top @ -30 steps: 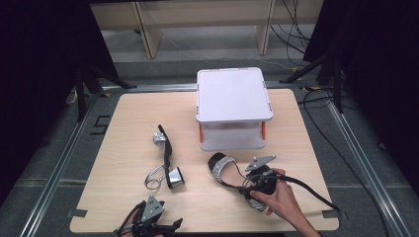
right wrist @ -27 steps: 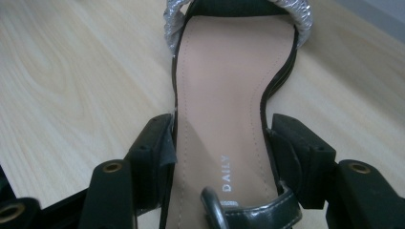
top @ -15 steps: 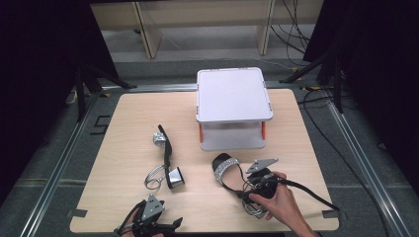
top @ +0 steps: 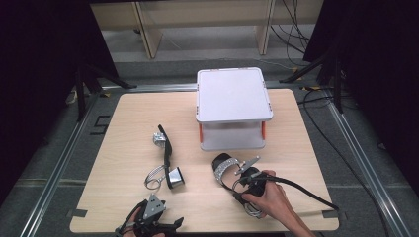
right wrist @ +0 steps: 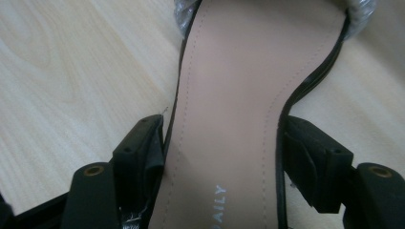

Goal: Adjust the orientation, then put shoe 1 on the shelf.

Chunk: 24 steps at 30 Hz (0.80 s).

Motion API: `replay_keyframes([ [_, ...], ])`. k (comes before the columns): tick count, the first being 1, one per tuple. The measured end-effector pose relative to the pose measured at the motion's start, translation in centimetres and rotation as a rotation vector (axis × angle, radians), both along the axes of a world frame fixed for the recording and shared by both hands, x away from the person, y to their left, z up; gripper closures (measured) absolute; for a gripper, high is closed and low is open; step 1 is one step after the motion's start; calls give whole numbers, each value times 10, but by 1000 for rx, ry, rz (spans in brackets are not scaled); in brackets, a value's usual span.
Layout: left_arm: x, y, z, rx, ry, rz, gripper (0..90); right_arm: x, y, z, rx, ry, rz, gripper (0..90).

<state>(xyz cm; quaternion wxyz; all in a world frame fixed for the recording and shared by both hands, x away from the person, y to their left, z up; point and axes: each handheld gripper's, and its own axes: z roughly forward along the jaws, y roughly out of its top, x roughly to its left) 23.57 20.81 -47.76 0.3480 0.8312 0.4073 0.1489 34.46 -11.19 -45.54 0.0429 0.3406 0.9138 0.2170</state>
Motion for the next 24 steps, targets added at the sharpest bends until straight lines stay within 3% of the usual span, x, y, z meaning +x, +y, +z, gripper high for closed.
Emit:
replay_keyframes([
  [3,0,1,0,-12,2,-15,164,1,1,-2,-11,6,-11,330],
  [4,0,2,1,3,4,-25,164,1,1,-2,-14,8,-18,335],
  [6,0,2,1,6,-3,-24,164,1,1,-1,-21,-17,22,352],
  [7,-1,0,0,-21,-11,-6,164,-1,2,1,-37,-24,17,363],
  [11,-1,0,1,0,-2,-12,164,2,-5,4,-46,-29,30,413],
  [12,-1,-1,0,-17,-6,0,163,2,-7,6,-48,-21,32,423],
  [14,-1,-1,0,-9,-7,2,164,5,-13,6,-34,-33,57,423],
  [15,0,2,3,17,5,-27,164,4,-12,5,-30,-14,40,421],
  [16,0,2,3,17,5,-27,164,4,-12,5,-30,-14,40,421],
  [17,-1,-2,0,-42,-4,0,164,4,-11,4,-30,-10,36,416],
  [20,1,0,0,-13,-8,-9,164,4,-10,2,-43,9,34,406],
  [24,1,-2,-1,-19,-13,-12,163,4,-10,2,-47,7,39,412],
])
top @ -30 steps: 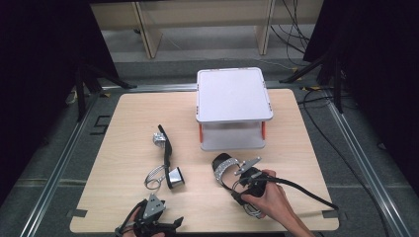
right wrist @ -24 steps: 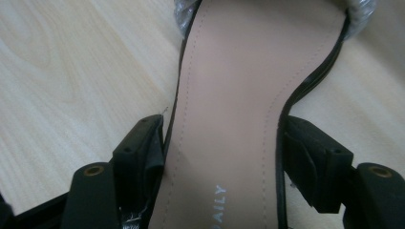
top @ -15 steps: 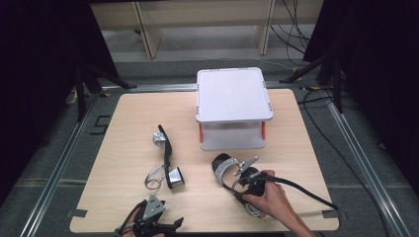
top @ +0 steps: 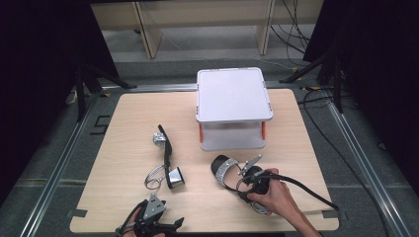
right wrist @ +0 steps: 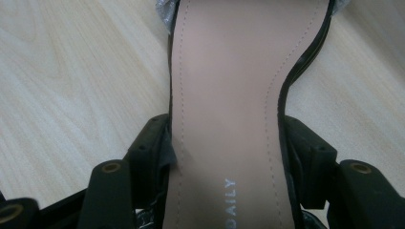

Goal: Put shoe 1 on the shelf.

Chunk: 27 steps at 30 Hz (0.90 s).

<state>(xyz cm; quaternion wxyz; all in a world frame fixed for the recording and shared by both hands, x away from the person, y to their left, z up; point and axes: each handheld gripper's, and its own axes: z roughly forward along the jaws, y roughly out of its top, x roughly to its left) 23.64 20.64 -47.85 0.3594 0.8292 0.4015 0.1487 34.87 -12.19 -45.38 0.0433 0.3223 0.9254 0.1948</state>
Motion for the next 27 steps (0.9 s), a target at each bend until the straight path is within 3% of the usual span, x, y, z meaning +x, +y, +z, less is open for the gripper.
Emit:
replay_keyframes([
  [2,-1,0,0,-2,5,-1,164,1,0,-1,-2,0,12,417],
  [3,-1,2,2,25,14,-26,164,-1,1,-1,-3,-5,4,419],
  [8,-3,0,1,1,7,-5,164,1,0,0,-4,-15,19,422],
  [9,-2,3,2,36,7,-32,164,1,0,1,4,1,11,423],
  [10,-2,1,1,4,-4,0,164,1,-1,2,14,6,7,423],
  [11,-2,1,1,9,-6,-3,164,1,-1,2,14,6,7,423],
  [15,-2,1,0,-9,-5,20,164,0,-3,16,50,-21,18,424],
  [16,-2,2,0,-7,-4,18,164,2,-3,20,58,-41,48,423],
  [17,-2,2,0,-7,-5,20,164,4,-2,28,100,-23,48,423],
  [19,-3,2,0,-8,-2,18,164,3,0,33,116,-5,31,424],
  [20,-2,3,0,3,-5,12,164,6,2,37,123,-29,62,423],
  [22,-2,3,1,11,0,9,164,8,9,46,133,-28,70,423],
  [25,-2,4,1,4,-1,1,164,14,20,60,189,-23,112,424],
  [26,-2,6,2,31,11,-19,164,15,24,66,198,-26,119,423],
  [27,-3,0,-1,-49,-1,30,164,16,29,72,208,-35,134,424],
])
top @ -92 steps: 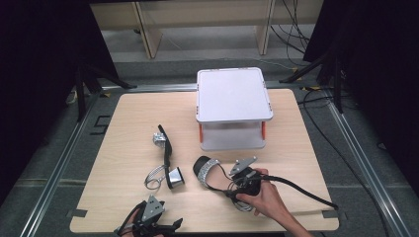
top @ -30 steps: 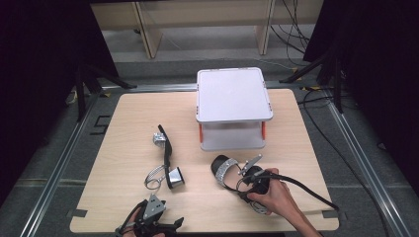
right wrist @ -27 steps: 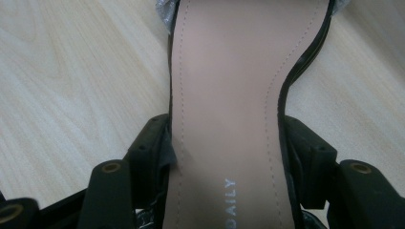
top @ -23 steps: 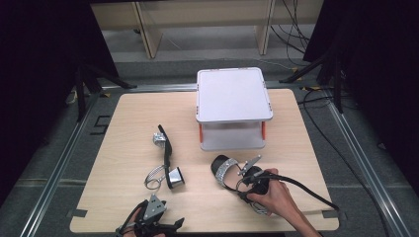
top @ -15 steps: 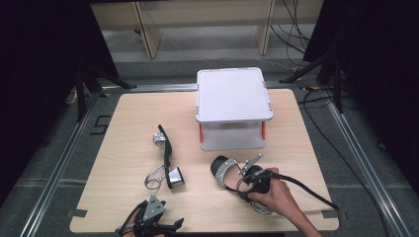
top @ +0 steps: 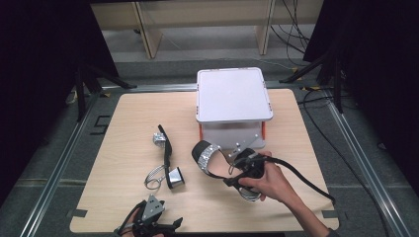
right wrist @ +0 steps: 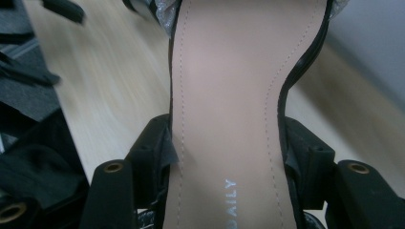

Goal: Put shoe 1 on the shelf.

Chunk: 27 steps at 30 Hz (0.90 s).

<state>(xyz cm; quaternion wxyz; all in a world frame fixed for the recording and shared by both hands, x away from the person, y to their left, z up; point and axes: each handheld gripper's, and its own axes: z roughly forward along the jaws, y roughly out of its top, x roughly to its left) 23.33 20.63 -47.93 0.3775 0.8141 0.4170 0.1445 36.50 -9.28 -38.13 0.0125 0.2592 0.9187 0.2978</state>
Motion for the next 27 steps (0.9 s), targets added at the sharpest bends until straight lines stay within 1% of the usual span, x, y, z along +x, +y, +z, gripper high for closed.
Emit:
replay_keyframes([
  [1,1,2,0,36,-3,-6,164,0,5,7,9,10,-8,424],
  [3,1,4,2,67,0,-32,164,4,14,21,21,0,9,424],
  [4,1,3,2,61,-6,-29,165,7,18,28,29,-13,18,424],
  [5,1,3,1,62,-9,-26,165,10,22,36,37,-17,9,424],
  [6,0,3,2,48,-1,-19,165,19,29,50,49,-40,9,424],
  [7,1,5,3,75,4,-43,165,19,29,50,49,-40,9,424],
  [8,1,5,3,75,4,-43,165,23,31,57,58,-33,-1,424],
  [9,0,5,3,64,4,-35,165,29,34,64,63,-37,0,424],
  [10,2,3,1,58,-13,-21,165,41,38,77,79,-20,-30,424],
  [11,2,3,1,58,-13,-21,165,41,38,77,79,-20,-30,424],
  [12,1,2,1,26,-5,-11,165,55,41,87,91,-28,-49,423],
  [13,1,1,0,29,2,-10,165,55,41,87,91,-28,-49,423],
  [14,1,3,1,58,-5,-26,165,67,43,96,97,-7,-88,424],
  [15,1,3,1,58,-5,-26,165,67,43,96,97,-7,-88,424],
  [16,1,2,1,43,-7,-13,165,84,44,105,92,-27,-114,424],
  [17,1,2,1,43,-7,-13,165,84,44,105,92,-27,-114,424],
  [18,1,2,1,44,-11,-19,165,99,46,112,86,-25,-160,423],
  [19,1,2,1,42,-9,-16,165,99,46,112,86,-25,-160,423],
  [20,1,3,1,48,-2,-19,165,114,47,118,77,2,-222,423],
  [21,1,3,1,48,-2,-19,165,114,47,118,77,2,-222,423],
  [22,1,2,1,39,-3,-13,165,122,47,119,71,-10,-238,423],
  [23,1,2,1,32,-3,-11,165,129,47,121,62,-1,-271,423],
  [24,1,2,1,34,-5,-15,165,144,47,122,50,-1,-320,423],
  [25,1,2,1,39,-9,-20,165,144,47,122,50,-1,-320,423],
  [26,0,3,2,45,-3,-24,165,155,47,123,42,19,-371,423],
  [27,0,3,2,47,-4,-29,165,163,47,123,31,28,-399,423],
])
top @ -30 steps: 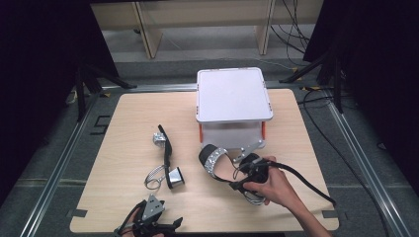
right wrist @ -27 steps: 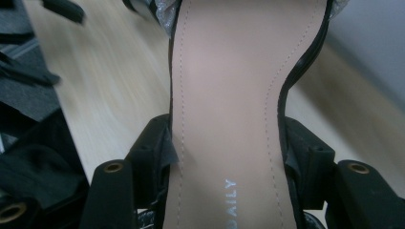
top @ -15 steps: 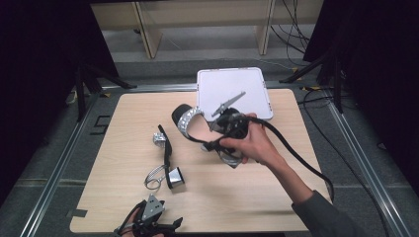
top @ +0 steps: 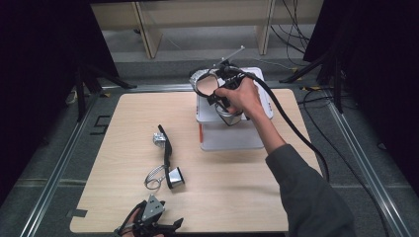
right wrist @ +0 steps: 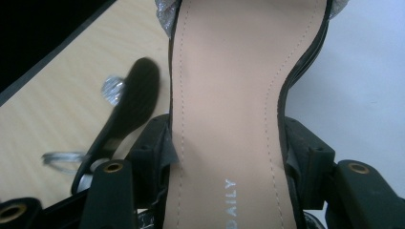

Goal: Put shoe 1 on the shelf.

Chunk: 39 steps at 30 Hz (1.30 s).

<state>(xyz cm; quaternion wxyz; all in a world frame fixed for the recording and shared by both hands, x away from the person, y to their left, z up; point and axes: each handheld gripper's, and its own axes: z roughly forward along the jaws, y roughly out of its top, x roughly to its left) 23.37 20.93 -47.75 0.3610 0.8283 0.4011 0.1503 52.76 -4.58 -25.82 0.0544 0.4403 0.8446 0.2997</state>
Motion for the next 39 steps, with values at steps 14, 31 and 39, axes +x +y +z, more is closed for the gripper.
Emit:
replay_keyframes([
  [14,-1,-2,1,-33,-3,2,165,45,-7,-7,-14,81,-221,423],
  [31,-2,-1,2,-24,-10,-4,165,61,7,-27,-49,139,-332,396],
  [39,-3,0,3,-11,-6,-17,165,57,5,-21,5,158,-298,256],
])
